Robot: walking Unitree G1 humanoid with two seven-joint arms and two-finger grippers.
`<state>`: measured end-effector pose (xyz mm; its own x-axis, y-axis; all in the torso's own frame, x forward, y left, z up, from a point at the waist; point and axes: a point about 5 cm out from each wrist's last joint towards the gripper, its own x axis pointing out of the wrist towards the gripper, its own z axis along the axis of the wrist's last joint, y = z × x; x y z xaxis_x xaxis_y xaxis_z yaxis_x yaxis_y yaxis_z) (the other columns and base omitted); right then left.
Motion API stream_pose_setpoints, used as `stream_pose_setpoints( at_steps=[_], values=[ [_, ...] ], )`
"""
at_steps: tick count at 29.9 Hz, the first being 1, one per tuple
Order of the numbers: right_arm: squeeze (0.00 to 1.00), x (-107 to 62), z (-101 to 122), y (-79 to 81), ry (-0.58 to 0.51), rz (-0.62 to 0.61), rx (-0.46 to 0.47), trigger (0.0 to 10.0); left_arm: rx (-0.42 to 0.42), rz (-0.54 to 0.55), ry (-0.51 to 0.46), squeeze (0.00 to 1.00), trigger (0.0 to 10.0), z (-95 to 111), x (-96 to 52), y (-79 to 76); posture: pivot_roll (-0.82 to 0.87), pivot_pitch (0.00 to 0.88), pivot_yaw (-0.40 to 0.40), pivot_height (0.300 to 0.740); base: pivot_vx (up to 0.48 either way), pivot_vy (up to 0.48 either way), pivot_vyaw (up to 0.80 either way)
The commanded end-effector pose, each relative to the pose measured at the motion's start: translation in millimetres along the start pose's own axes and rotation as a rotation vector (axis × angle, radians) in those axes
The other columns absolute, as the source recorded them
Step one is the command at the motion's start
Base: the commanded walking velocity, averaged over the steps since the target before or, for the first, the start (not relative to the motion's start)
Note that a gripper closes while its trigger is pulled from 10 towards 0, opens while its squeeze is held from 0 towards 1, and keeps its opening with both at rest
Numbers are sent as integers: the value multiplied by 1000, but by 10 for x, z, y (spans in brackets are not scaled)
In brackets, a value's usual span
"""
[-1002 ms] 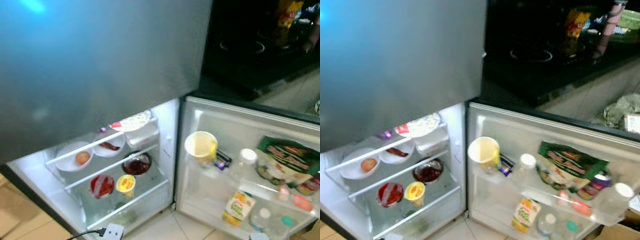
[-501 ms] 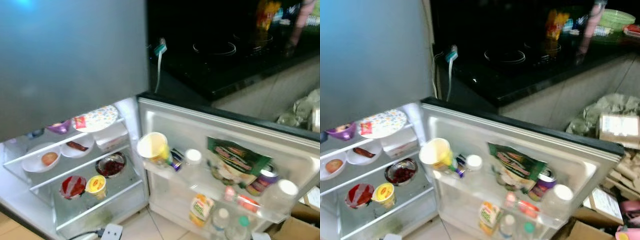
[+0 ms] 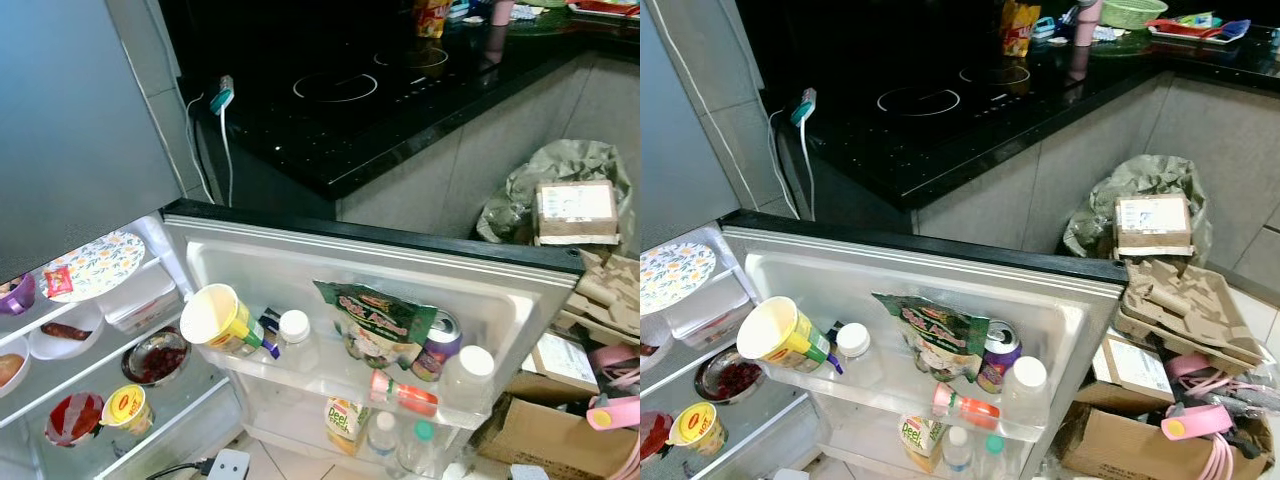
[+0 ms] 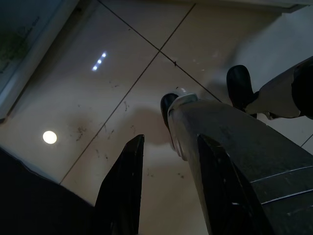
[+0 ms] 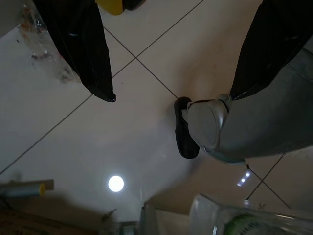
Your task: Restocking fridge
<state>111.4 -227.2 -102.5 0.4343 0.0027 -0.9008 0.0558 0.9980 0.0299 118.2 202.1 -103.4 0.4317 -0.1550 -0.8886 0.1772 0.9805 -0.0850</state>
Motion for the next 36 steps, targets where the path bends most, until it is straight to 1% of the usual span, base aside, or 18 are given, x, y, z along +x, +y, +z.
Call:
stream_pose_setpoints(
  at_steps=[1, 6, 12, 16, 17, 18, 20, 23, 25, 31, 36],
  values=[
    [0, 1, -9, 11, 1, 0, 1, 10000, 7, -15, 41, 0, 10000, -101, -9, -34, -28, 0, 6, 740, 0, -480, 0],
    [0, 1, -13, 15, 2, -1, 2, 10000, 5, -15, 46, 0, 10000, -113, -10, -39, -27, 0, 8, 740, 0, -480, 0],
    [0, 0, -13, 5, 2, -9, -3, 10000, -12, -8, 43, 0, 10000, -119, -14, -31, -26, 0, 8, 740, 0, 0, 0],
    [0, -13, 9, -72, -3, -48, -6, 10000, -26, -11, 47, 0, 10000, -125, -12, -37, -24, 0, 8, 740, 0, 0, 0],
    [0, -18, 25, -106, -9, -64, 2, 10000, -19, -16, 50, 0, 10000, -126, -11, -43, -23, 0, 7, 740, 0, 0, 0],
    [0, -18, 25, -106, -9, -64, 2, 10000, -19, -16, 50, 0, 10000, -126, -11, -43, -23, 0, 7, 740, 0, 0, 0],
    [0, -31, 77, -187, -28, -95, 21, 10000, -17, -19, 54, 0, 10000, -132, -10, -51, -26, 0, 9, 740, 0, 0, 0],
    [0, -36, 116, -226, -42, -111, 33, 10000, -19, -17, 58, 0, 10000, -139, -10, -53, -26, 0, 9, 740, 0, 0, 0],
    [0, -44, 166, -276, -56, -128, 41, 10000, -16, -17, 64, 0, 10000, -149, -10, -60, -26, 0, 8, 740, -322, 0, 0],
    [0, -43, 166, -274, -56, -129, 39, 10000, -19, -18, 66, 0, 10000, -154, -9, -66, -25, 0, 6, 740, -340, 0, 0],
    [0, -43, 66, -229, -27, -121, 33, 10000, -9, -19, 67, 0, 10000, -149, -7, -67, -24, 0, 6, 740, -373, 0, 0]
  ],
)
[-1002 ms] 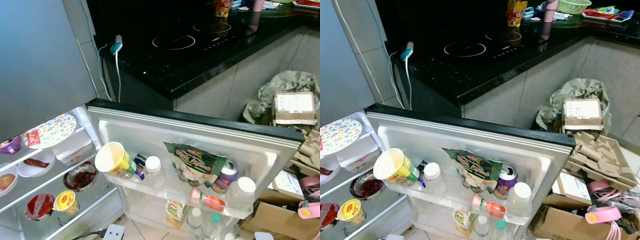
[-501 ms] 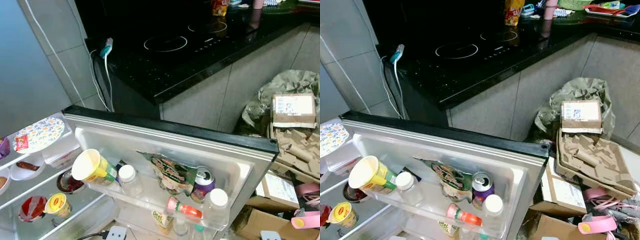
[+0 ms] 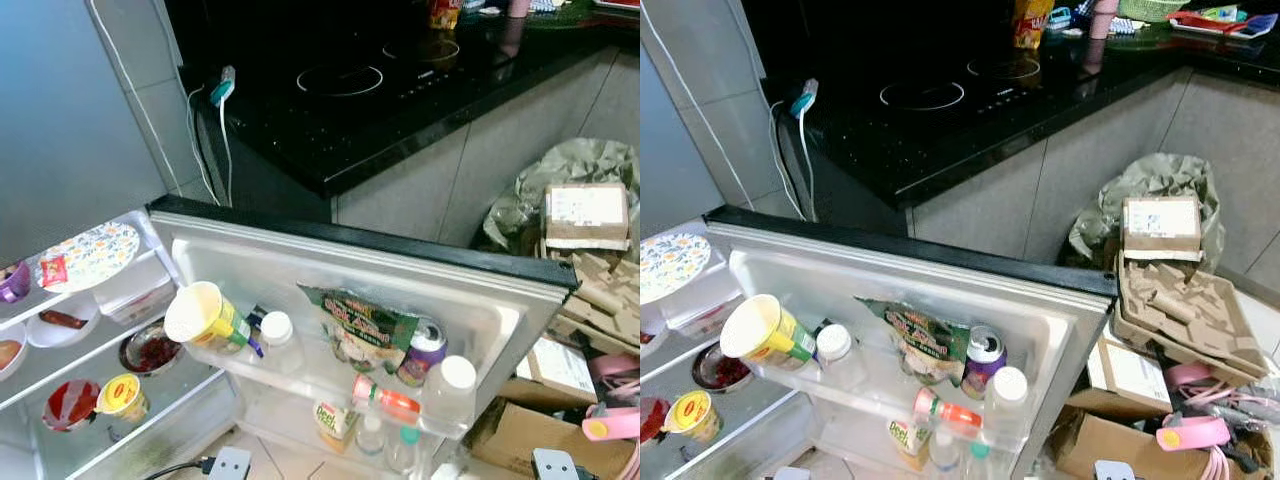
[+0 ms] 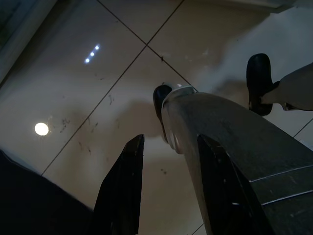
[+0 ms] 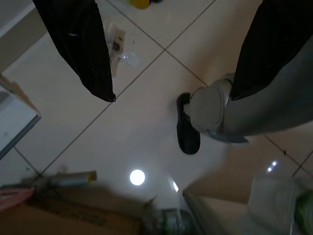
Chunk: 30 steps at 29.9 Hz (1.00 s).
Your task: Restocking fridge
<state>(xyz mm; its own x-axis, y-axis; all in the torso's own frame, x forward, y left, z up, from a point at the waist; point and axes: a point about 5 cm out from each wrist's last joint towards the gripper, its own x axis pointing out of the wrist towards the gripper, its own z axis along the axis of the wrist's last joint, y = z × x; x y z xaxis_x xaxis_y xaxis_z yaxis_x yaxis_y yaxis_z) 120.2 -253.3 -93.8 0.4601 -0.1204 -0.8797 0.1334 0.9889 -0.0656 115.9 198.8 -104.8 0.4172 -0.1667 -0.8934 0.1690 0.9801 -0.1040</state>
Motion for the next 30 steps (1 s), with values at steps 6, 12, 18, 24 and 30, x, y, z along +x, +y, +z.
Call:
stream_pose_setpoints(
  at_steps=[6, 12, 18, 24, 30],
  values=[
    [0, -13, -107, 33, 27, 1, 6, 10000, 9, -4, 54, 0, 10000, -122, -16, -14, -25, 0, 9, 740, -379, 0, 0],
    [0, -14, -116, 35, 30, 2, 6, 10000, 11, -3, 52, 0, 10000, -114, -18, -3, -27, 0, 11, 740, -361, 0, 0],
    [0, -13, -109, 34, 28, 3, 5, 10000, 12, -1, 50, 0, 10000, -108, -17, -2, -28, 0, 12, 740, -102, 0, 0],
    [0, -12, -106, 39, 27, 5, 7, 10000, 49, 13, 54, 0, 10000, -103, -24, 27, -31, 0, 12, 740, 0, -80, 0],
    [0, -15, -114, 28, 25, 1, 12, 10000, 57, 22, 72, 0, 10000, -135, -37, 54, -30, 0, 13, 740, 0, -480, 0]
  ],
)
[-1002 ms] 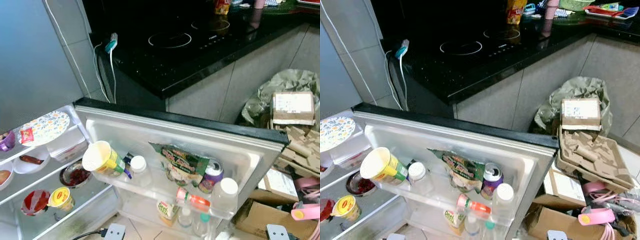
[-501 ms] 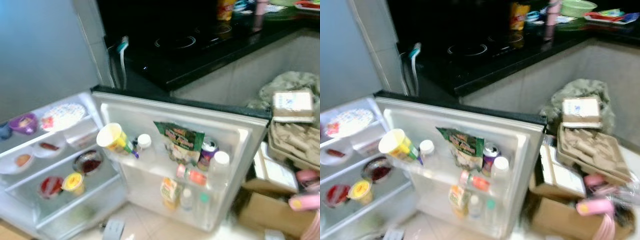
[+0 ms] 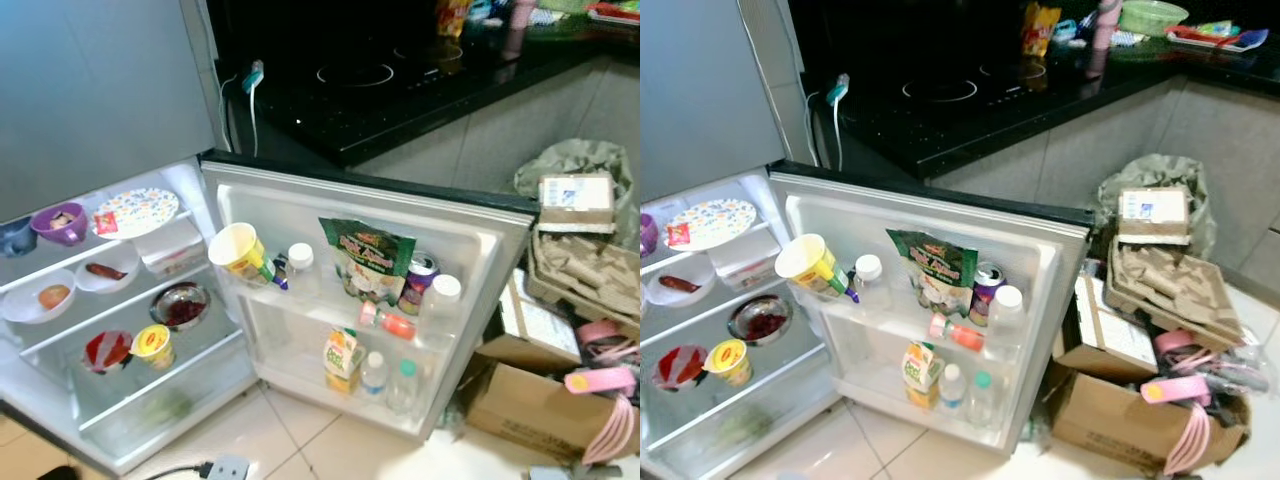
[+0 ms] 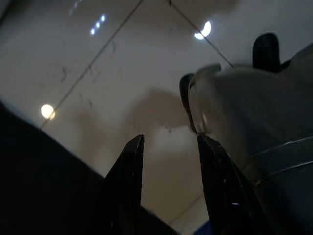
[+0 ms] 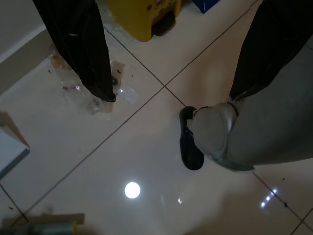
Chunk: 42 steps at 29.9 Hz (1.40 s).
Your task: Restocking fridge
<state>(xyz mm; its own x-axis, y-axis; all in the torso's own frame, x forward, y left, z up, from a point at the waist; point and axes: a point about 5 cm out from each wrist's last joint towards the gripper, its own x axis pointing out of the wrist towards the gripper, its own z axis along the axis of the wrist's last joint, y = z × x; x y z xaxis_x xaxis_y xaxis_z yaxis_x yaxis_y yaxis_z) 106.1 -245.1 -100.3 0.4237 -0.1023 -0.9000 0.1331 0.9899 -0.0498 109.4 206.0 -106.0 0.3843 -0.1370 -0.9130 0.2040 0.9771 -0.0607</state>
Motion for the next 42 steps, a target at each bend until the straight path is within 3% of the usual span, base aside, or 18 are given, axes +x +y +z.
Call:
stream_pose_setpoints(
  at_steps=[1, 12, 15, 18, 20, 22, 23, 24, 25, 27, 28, 29, 31, 36, 39, 40, 42],
  values=[
    [0, 0, 55, -40, -21, -16, 7, 10000, 5, -3, 31, 0, 10000, -67, -7, -10, -30, 0, 13, 740, 0, -480, 0],
    [0, 5, 321, -157, -115, -70, 53, 10000, -9, 1, 27, 0, 10000, -69, -4, -21, -30, 0, 11, 740, 0, 0, 0],
    [0, -56, 862, -376, -331, -98, 165, 10000, -8, -3, 24, 0, 10000, -58, 0, -27, -29, 0, 11, 740, 0, 0, 0],
    [0, -90, 1003, -444, -390, -110, 190, 10000, -8, -4, 24, 0, 10000, -57, 0, -28, -29, 0, 11, 740, 0, 0, 0],
    [0, -192, 1294, -614, -521, -124, 276, 10000, -9, -6, 24, 0, 10000, -58, 0, -30, -27, 0, 10, 740, 0, 0, 0],
    [0, -192, 1294, -614, -521, -124, 276, 10000, -9, -6, 24, 0, 10000, -58, 0, -30, -27, 0, 10, 740, 0, 0, 0],
    [0, -258, 1455, -694, -602, -104, 350, 10000, -8, -8, 26, 0, 10000, -61, 0, -32, -27, 0, 10, 740, 0, 0, 0],
    [0, -258, 1455, -694, -602, -104, 350, 10000, -8, -8, 26, 0, 10000, -61, 0, -32, -27, 0, 10, 740, 0, 0, 0],
    [0, -411, 1812, -775, -784, 26, 467, 10000, -7, -12, 29, 0, 10000, -69, 0, -39, -27, 0, 9, 740, 0, 0, 0],
    [0, -411, 1812, -775, -784, 26, 467, 10000, -7, -12, 29, 0, 10000, -69, 0, -39, -27, 0, 9, 740, 0, 0, 0],
    [0, -476, 1967, -750, -858, 139, 493, 10000, -7, -14, 30, 0, 10000, -72, 1, -44, -28, 0, 7, 740, 0, 0, 0],
    [0, -476, 1967, -750, -858, 139, 493, 10000, -7, -14, 30, 0, 10000, -72, 1, -44, -28, 0, 7, 740, 0, 0, 0],
    [0, -565, 2181, -551, -929, 436, 415, 10000, -4, -20, 33, 0, 10000, -80, 2, -56, -28, 0, 6, 740, 0, 0, 0],
    [0, -565, 2187, -369, -895, 606, 313, 10000, 4, -24, 36, 0, 10000, -87, 2, -63, -30, 0, 6, 740, 0, 0, 0],
    [0, -526, 2041, -148, -815, 795, 192, 10000, 14, -27, 40, 0, 10000, -98, 2, -70, -30, 0, 4, 740, 0, 0, 0],
    [0, -526, 2041, -148, -815, 795, 192, 10000, 14, -27, 40, 0, 10000, -98, 2, -70, -30, 0, 4, 740, 0, 0, 0],
    [0, -515, 1872, 25, -726, 970, 82, 10000, 19, -29, 45, 0, 10000, -111, 0, -74, -30, 0, 4, 740, 0, 0, 0]
  ],
)
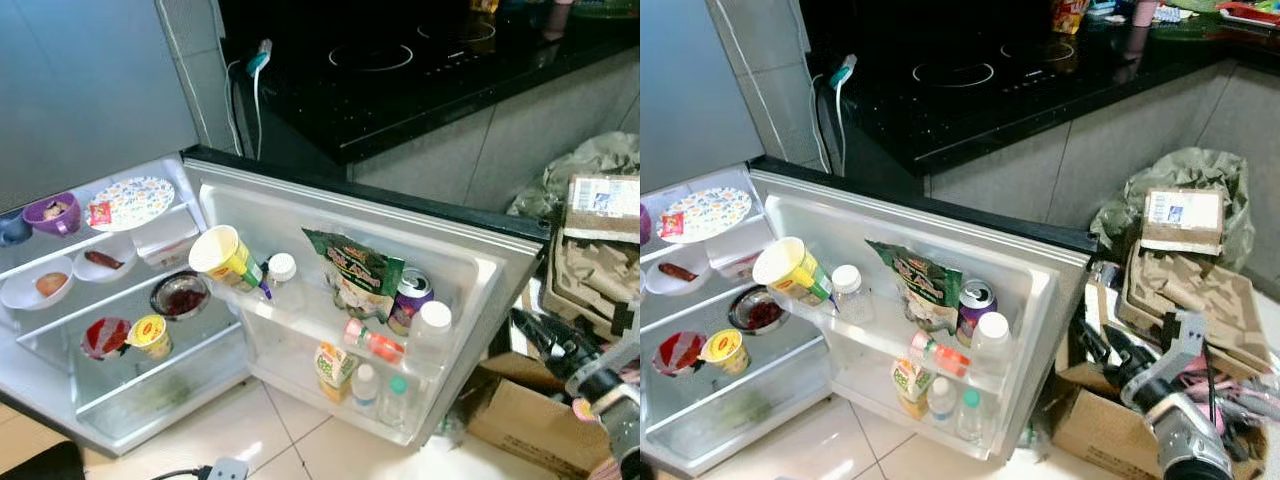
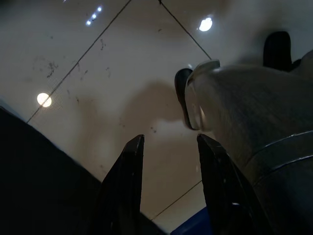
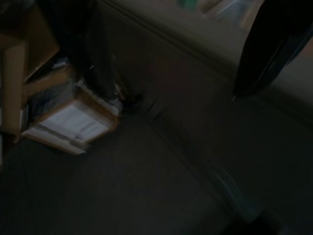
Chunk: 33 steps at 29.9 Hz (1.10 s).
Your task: Restocking fridge
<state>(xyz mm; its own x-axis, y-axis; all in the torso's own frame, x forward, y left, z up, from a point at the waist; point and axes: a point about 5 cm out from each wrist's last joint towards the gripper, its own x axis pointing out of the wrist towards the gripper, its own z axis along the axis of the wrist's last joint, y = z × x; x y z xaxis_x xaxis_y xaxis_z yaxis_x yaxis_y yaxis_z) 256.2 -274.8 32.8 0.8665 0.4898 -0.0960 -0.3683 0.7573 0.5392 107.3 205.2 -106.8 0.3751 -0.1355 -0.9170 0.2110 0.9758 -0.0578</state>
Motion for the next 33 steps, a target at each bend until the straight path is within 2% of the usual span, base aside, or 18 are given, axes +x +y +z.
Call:
stream_pose_setpoints(
  at_steps=[1, 3, 7, 11, 13, 19, 20, 22, 23, 24, 25, 26, 27, 28, 29, 30, 32, 33],
  values=[
    [0, 65, -143, 127, 86, 131, 11, 10000, 12, -29, 34, 0, 10000, -90, 0, -63, -30, 0, 4, 740, 0, 0, 0],
    [0, 55, -210, 174, 129, 192, 22, 10000, 14, -30, 37, 0, 10000, -96, -1, -64, -32, 0, 7, 740, 0, 0, 0],
    [0, 25, -511, 529, 316, 530, 101, 10000, 26, -33, 40, 0, 10000, -97, 0, -68, -36, 0, 5, 740, 0, 0, 0],
    [0, 22, -534, 582, 333, 572, 116, 10000, 26, -33, 39, 0, 10000, -94, 1, -69, -36, 0, 5, 740, 0, 0, 0],
    [0, 1, -560, 685, 360, 655, 149, 10000, 29, -35, 36, 0, 10000, -82, 4, -73, -38, 0, 7, 740, 0, 0, 0],
    [0, -17, -623, 653, 399, 623, 143, 10000, 32, -38, 33, 0, 10000, -68, 8, -79, -39, 0, 6, 740, 0, 0, 0],
    [0, -84, -739, 530, 487, 514, 102, 10000, 34, -40, 33, 0, 10000, -64, 10, -84, -38, 0, 6, 740, 0, 0, 0],
    [0, -84, -739, 530, 487, 514, 102, 10000, 34, -40, 33, 0, 10000, -64, 10, -84, -38, 0, 6, 740, 0, 0, 0],
    [0, -182, -827, 401, 580, 395, 54, 10000, 36, -41, 34, 0, 10000, -63, 11, -86, -35, 0, 4, 740, 0, 0, 0],
    [0, -182, -827, 401, 580, 395, 54, 10000, 36, -41, 34, 0, 10000, -63, 11, -86, -35, 0, 4, 740, 0, 0, 0],
    [0, -310, -861, 209, 684, 206, -35, 10000, 36, -43, 36, 0, 10000, -68, 11, -89, -35, 0, 5, 740, 0, 0, 0],
    [0, -310, -861, 209, 684, 206, -35, 10000, 36, -43, 36, 0, 10000, -68, 11, -89, -35, 0, 5, 740, 0, 0, 0],
    [0, -403, -804, 19, 735, -1, -132, 10000, 35, -44, 38, 0, 10000, -74, 9, -90, -35, 0, 5, 740, 0, 0, 0],
    [0, -426, -636, -150, 705, -195, -231, 10000, 35, -44, 40, 0, 10000, -81, 8, -90, -37, 0, 7, 740, 0, 0, 0],
    [0, -426, -636, -150, 705, -195, -231, 10000, 35, -44, 40, 0, 10000, -81, 8, -90, -37, 0, 7, 740, 0, 0, 0],
    [0, -406, -458, -255, 635, -331, -285, 10000, 35, -45, 40, 0, 10000, -85, 7, -89, -38, 0, 9, 740, 0, 0, 0],
    [0, -381, -345, -300, 581, -398, -305, 10000, 36, -45, 40, 0, 10000, -85, 6, -88, -38, 0, 9, 740, 0, 0, 0],
    [0, -308, -197, -319, 491, -438, -333, 0, 36, -46, 40, 0, 10000, -84, 7, -89, -38, 0, 9, 740, 0, 0, 0]
  ],
)
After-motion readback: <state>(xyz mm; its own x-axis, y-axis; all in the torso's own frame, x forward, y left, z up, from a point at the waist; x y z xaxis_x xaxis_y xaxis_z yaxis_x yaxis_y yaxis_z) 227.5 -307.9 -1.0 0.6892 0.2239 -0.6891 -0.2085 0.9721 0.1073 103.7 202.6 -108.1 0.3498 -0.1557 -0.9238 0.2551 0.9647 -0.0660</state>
